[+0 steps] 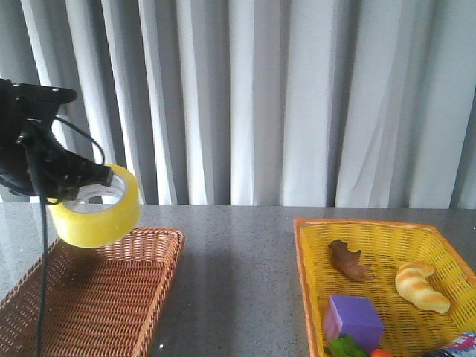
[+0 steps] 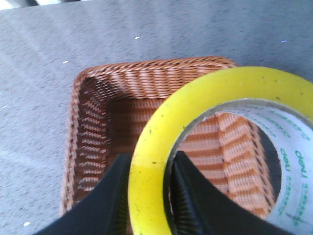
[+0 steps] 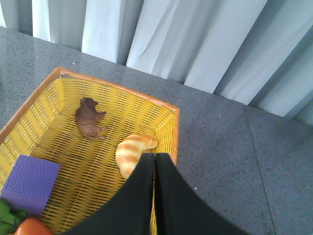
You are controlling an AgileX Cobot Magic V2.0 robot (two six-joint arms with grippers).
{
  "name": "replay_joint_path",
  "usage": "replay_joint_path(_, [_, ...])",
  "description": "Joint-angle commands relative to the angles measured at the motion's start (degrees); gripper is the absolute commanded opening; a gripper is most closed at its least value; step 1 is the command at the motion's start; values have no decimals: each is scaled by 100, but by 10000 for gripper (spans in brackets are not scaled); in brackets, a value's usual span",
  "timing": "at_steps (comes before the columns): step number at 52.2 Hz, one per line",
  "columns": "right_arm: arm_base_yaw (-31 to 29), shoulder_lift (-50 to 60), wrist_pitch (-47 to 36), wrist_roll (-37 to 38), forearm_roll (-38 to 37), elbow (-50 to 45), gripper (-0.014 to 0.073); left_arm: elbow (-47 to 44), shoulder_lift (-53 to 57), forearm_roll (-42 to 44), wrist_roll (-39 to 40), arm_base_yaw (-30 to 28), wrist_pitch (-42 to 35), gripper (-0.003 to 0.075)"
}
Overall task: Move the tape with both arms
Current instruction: 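Lift the tape with the left gripper over the brown basket, then lower the tape into the brown basket and open the left gripper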
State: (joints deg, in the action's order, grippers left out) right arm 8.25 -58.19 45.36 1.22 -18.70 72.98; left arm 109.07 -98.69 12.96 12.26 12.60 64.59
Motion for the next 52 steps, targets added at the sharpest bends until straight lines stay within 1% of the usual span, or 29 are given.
replay_joint_path(1, [-28,91,-348,19,-165,146,-5,195,310,130,53,-338,-350,-6])
replay_joint_path(8, [-28,91,-348,19,-159,146,-5,94,310,-285,-11,-629,-467,-6])
replay_joint_path(14, [-28,91,-339,19,-161,146,-5,-255,247,-608,-320,-695,-733,-6])
replay_joint_path(28, [-28,91,-346,19,-161,146,-5,-894,-435,-617,-332,-695,-683,-6])
replay_joint_path(44, [-28,91,-339,19,-161,146,-5,-892,-988,-617,-331,-688,-764,-2])
replay_joint_path(52, [-28,91,-339,19,-161,146,-5,-892,-1066,-617,-238,-688,-847,18])
